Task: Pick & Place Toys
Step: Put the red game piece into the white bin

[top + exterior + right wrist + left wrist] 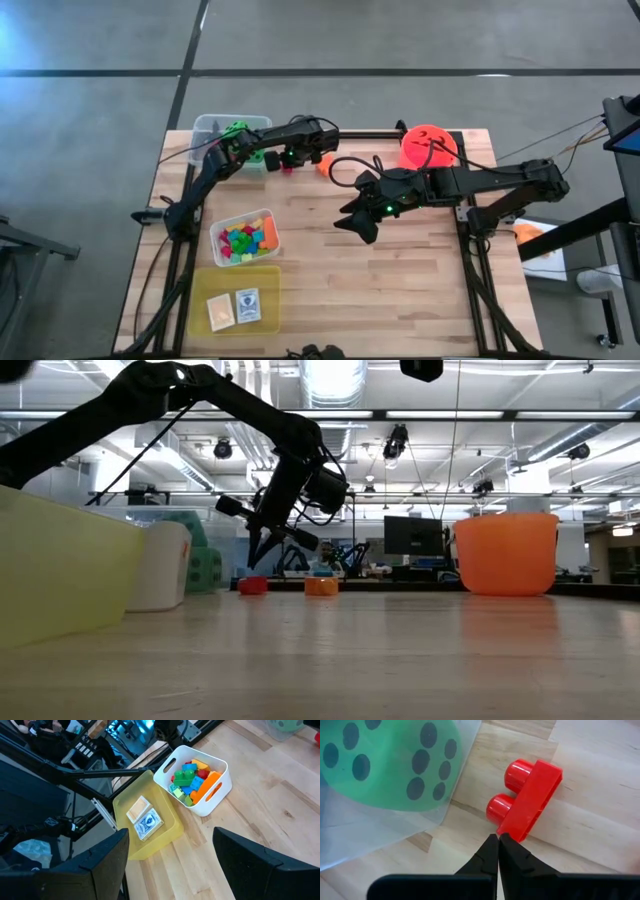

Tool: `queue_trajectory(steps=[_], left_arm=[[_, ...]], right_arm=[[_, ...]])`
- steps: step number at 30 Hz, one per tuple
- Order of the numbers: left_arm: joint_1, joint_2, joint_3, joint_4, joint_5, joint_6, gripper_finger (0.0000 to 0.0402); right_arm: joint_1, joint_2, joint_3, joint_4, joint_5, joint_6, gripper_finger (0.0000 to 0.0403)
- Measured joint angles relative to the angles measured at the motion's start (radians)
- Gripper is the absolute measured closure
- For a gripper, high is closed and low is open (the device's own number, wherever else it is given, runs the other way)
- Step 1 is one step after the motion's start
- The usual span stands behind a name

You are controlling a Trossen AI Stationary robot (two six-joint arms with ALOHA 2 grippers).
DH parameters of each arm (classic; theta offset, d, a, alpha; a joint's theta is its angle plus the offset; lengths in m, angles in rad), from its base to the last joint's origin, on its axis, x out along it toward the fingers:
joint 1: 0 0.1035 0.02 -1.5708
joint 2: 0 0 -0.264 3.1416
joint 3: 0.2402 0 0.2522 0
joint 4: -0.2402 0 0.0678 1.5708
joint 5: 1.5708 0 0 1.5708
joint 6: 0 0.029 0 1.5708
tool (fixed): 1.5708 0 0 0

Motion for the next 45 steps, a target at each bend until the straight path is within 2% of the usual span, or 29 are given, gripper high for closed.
queue_trajectory(steps=[6, 13, 19, 29, 45], left_arm=[[-0.002, 0.005, 0.011, -0.029, 0.032, -0.020, 0.0394], [-0.024, -0.003, 0.032, -0.037, 0.008, -0.161, 0.0394], [-0.025, -0.005, 0.033, -0.045, 0.014, -0.199, 0.0394], [-0.026, -0.006, 0.035, 0.008, 0.028, -0.433, 0.0394], [-0.001, -0.010, 0.027, 0.022, 0.114, -0.451, 0.0394]], right_arm=[[0.000, 0.000, 0.000, 0.000, 0.000, 0.000, 0.0122], [0.000, 0.000, 0.000, 0.000, 0.000, 0.000, 0.0122], [0.000, 0.000, 0.000, 0.000, 0.000, 0.000, 0.0122], [0.000, 0.000, 0.000, 0.000, 0.000, 0.000, 0.0122], [-0.004, 0.000, 0.000, 0.000, 0.002, 0.027, 0.0122]])
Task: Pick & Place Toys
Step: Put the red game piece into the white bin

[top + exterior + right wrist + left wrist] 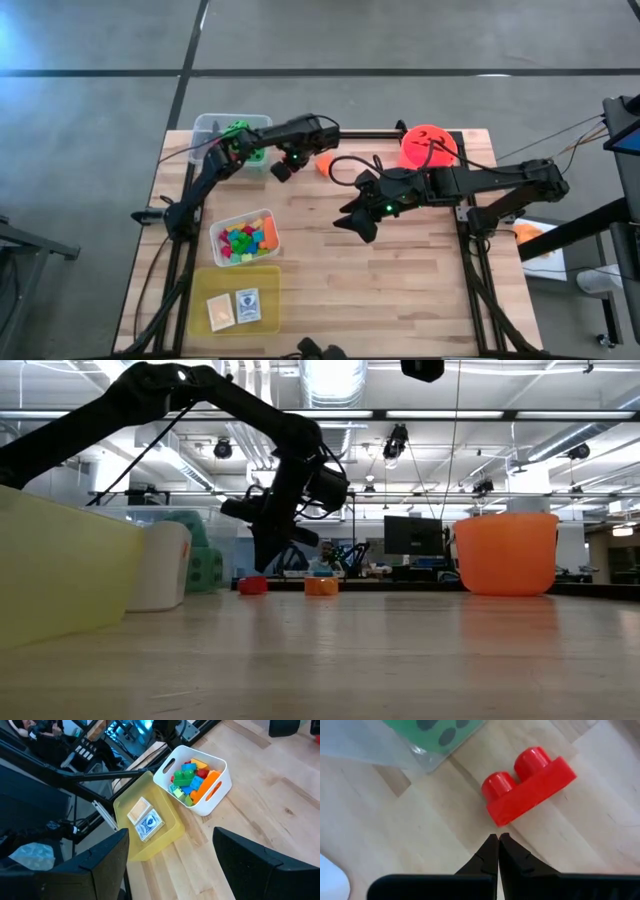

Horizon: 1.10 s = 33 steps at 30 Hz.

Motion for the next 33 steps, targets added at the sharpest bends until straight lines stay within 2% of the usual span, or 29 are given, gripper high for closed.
queue_trajectory(steps=[4, 11, 18, 33], left_arm=[[0.002, 0.000, 0.000, -0.001, 0.021, -0.013, 0.0394], [0.002, -0.025, -0.001, -0.044, 0.019, -0.126, 0.0394], [0.013, -0.048, -0.003, 0.015, -0.045, -0.153, 0.0394], [0.041, -0.050, -0.113, 0.077, -0.031, -0.012, 0.0394]], right_arm=[[-0.011, 0.000, 0.000, 0.000, 0.000, 0.000, 0.0122], [-0.009, 0.003, 0.000, -0.001, 0.000, -0.001, 0.0122], [-0.016, 0.003, 0.000, 0.001, 0.000, -0.001, 0.0122], [-0.030, 0.003, 0.000, 0.005, 0.024, -0.001, 0.0122]])
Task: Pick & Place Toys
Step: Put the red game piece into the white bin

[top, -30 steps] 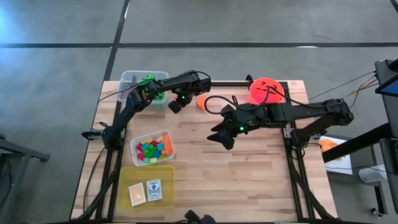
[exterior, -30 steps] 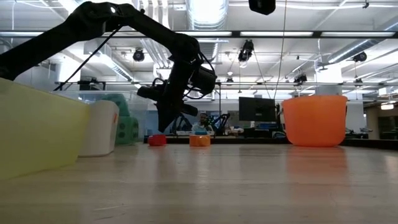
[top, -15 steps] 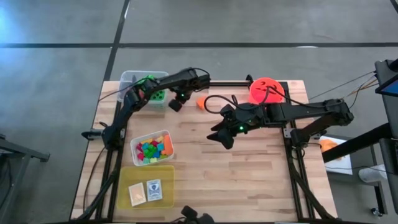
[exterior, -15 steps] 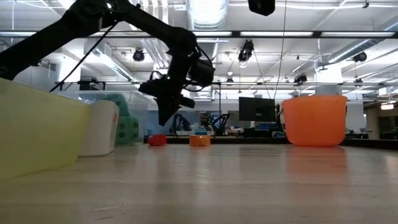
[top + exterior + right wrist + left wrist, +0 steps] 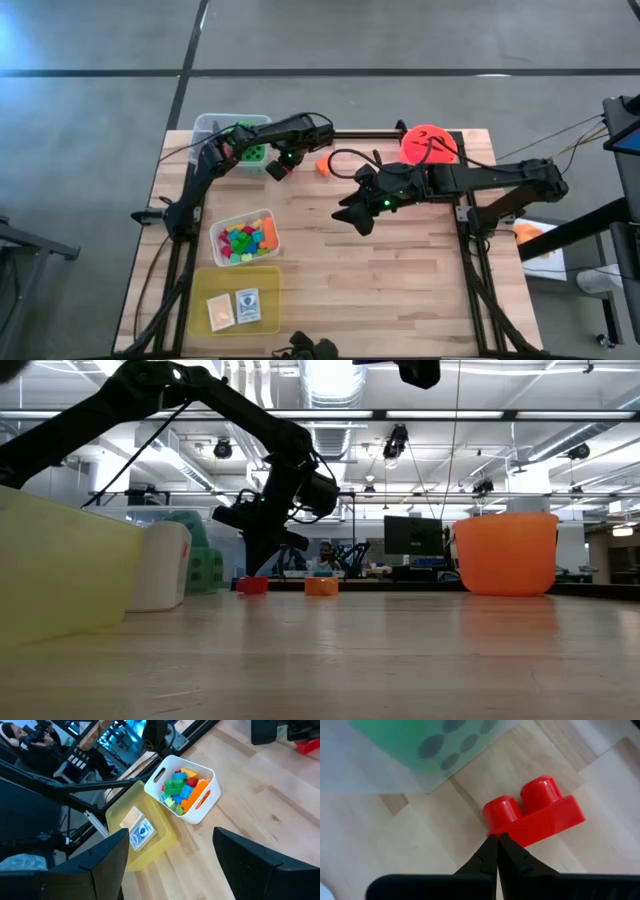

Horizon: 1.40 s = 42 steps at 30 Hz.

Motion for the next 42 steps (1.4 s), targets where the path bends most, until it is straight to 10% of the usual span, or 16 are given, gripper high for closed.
queue_trajectory(steps=[18, 27, 33, 42], left_arm=[[-0.027, -0.025, -0.020, -0.025, 0.260, 0.104, 0.0394], [-0.117, -0.101, -0.020, -0.084, 0.246, 0.013, 0.0394], [-0.113, -0.106, -0.020, -0.061, 0.179, 0.209, 0.0389], [-0.111, -0.102, -0.036, 0.010, 0.097, 0.313, 0.0225]], right_arm=[[0.001, 0.000, 0.000, 0.000, 0.001, 0.000, 0.0122], [0.001, 0.000, 0.000, 0.000, 0.001, 0.000, 0.0122], [0.001, 0.000, 0.000, -0.002, 0.001, 0.000, 0.0122], [0.001, 0.000, 0.000, -0.004, 0.001, 0.000, 0.0122]])
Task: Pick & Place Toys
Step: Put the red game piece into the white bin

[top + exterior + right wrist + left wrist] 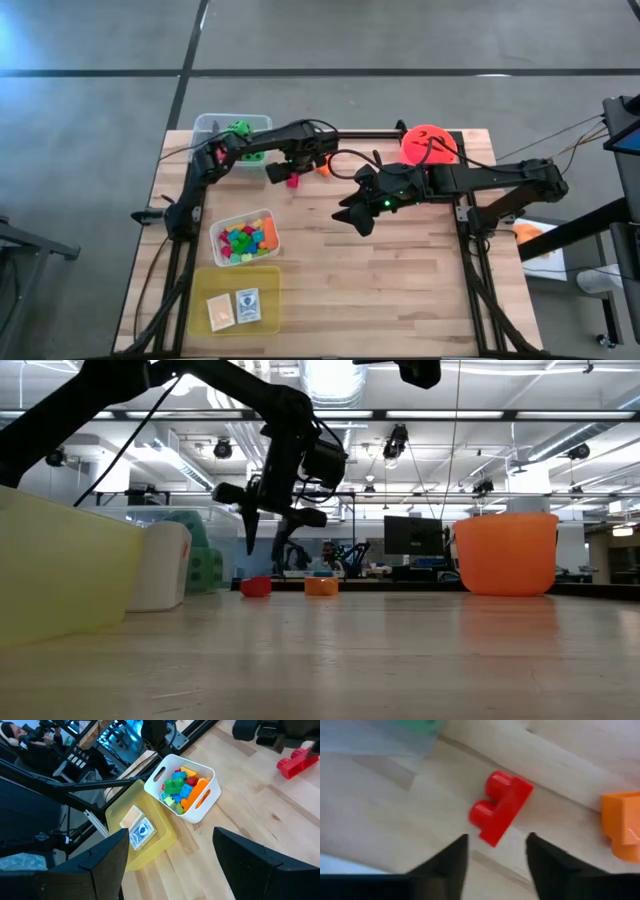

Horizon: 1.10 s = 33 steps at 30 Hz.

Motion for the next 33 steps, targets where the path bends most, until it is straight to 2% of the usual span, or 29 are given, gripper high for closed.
queue_trajectory(steps=[3, 6, 15, 29, 33], left_arm=[[0.000, 0.000, 0.000, 0.031, -0.007, 0.045, 0.0161], [-0.001, 0.002, -0.011, 0.027, -0.025, 0.054, 0.0140], [-0.004, 0.007, -0.141, 0.117, -0.018, 0.044, 0.0169], [-0.005, 0.005, -0.231, 0.259, -0.026, 0.071, 0.0172], [-0.005, 0.004, -0.233, 0.263, -0.026, 0.063, 0.0196]], right_arm=[[0.000, 0.000, 0.000, 0.000, 0.000, 0.000, 0.0122], [0.000, 0.000, 0.000, 0.000, 0.000, 0.000, 0.0122], [0.000, 0.000, 0.000, 0.000, 0.000, 0.000, 0.0122], [0.000, 0.000, 0.000, -0.001, 0.000, 0.000, 0.0122], [0.000, 0.000, 0.000, -0.002, 0.000, 0.000, 0.0122]])
